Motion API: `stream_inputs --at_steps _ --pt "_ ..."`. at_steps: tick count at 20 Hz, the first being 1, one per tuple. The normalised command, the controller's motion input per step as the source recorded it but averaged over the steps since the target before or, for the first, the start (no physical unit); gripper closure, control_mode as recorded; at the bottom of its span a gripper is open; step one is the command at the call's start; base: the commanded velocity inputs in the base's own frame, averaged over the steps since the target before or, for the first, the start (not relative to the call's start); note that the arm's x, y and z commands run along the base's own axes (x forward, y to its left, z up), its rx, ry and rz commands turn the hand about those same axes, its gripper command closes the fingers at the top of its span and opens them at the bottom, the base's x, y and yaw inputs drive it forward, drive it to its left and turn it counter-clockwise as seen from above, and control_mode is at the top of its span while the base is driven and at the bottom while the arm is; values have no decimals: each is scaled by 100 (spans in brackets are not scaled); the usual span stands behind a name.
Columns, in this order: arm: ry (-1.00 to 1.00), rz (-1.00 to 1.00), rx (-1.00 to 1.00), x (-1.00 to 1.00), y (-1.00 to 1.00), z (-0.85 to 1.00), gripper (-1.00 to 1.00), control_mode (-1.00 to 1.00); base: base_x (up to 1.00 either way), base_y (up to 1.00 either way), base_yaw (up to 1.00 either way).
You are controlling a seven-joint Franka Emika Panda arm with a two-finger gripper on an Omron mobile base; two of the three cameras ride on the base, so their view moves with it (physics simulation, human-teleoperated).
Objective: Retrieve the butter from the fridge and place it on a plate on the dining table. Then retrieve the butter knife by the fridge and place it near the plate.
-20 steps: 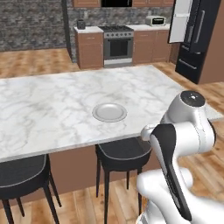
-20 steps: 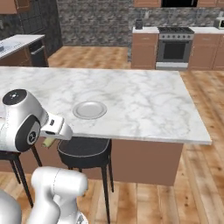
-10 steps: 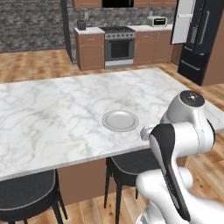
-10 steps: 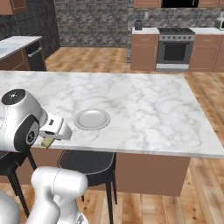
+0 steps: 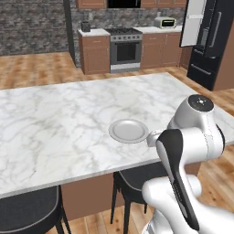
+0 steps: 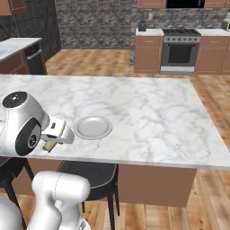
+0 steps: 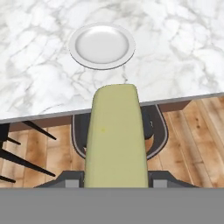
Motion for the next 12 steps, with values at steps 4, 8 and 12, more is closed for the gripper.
stream_inputs --at_steps 4,8,12 --pt "0 0 0 0 0 0 100 100 0 0 0" --pt "-2 0 0 38 2 0 100 -100 0 0 0" --pt "0 0 0 97 0 0 100 -100 0 0 0"
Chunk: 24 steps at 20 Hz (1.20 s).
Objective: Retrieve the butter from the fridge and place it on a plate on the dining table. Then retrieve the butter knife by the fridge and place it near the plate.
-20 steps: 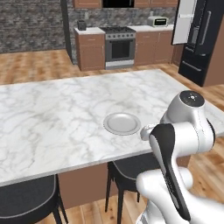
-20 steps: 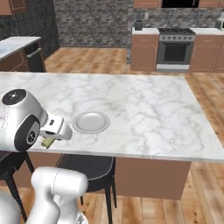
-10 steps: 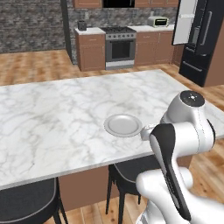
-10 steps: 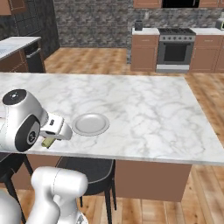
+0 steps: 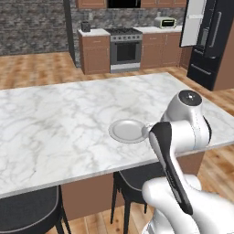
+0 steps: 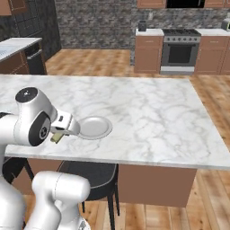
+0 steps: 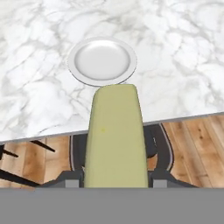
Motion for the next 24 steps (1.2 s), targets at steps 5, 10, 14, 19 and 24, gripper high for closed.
stream_inputs --at_steps 5,10,14,19,24 --pt "1 0 0 100 10 -1 100 -100 0 0 0" --pt "1 0 0 100 13 -21 100 -100 0 0 0" --pt "3 0 0 100 4 -40 100 -100 0 0 0" --pt "3 0 0 64 1 -64 100 -100 0 0 0" --pt "3 0 0 55 0 -64 100 -100 0 0 0"
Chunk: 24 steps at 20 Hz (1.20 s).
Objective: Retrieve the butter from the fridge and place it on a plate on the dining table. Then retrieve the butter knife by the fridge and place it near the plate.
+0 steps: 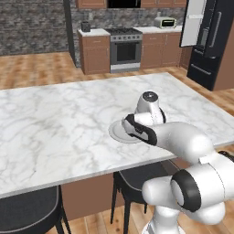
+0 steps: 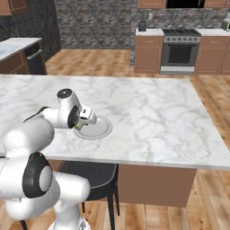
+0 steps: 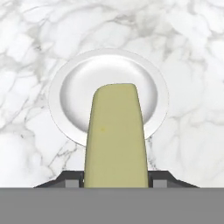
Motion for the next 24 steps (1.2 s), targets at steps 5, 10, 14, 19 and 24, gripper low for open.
stream_inputs --at_steps 5,10,14,19,24 --pt "3 0 0 48 0 -52 100 -100 0 0 0" --pt "0 0 0 33 0 -40 100 -100 0 0 0" --pt "5 0 0 29 0 -33 100 -100 0 0 0" --pt "8 0 0 33 0 -28 100 -100 0 0 0" --pt "6 0 0 35 0 -18 100 -100 0 0 0"
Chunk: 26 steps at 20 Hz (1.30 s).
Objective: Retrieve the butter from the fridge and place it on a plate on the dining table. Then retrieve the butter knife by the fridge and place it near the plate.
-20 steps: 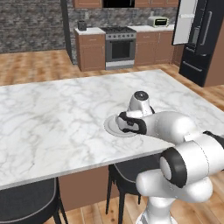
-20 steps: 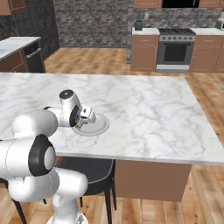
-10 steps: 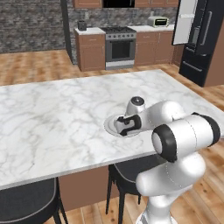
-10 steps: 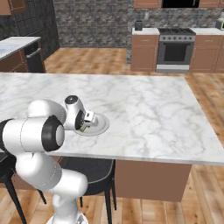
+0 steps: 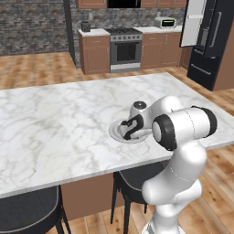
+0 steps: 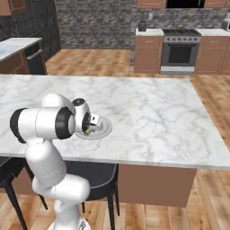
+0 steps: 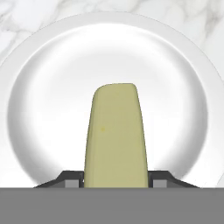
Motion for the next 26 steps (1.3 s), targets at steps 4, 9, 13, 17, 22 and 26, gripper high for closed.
stream_inputs --at_steps 4,9,13,17,22,26 --pt "1 0 0 29 0 -1 100 -100 0 0 0" --pt "0 0 0 26 0 0 100 -100 0 0 0" --pt "0 0 0 3 -8 -3 100 -100 0 0 0" --pt "0 0 0 0 -1 0 100 -100 0 0 0" --pt "0 0 0 0 0 -1 -100 -100 0 0 0" --pt "0 0 0 0 0 0 -100 -100 0 0 0"
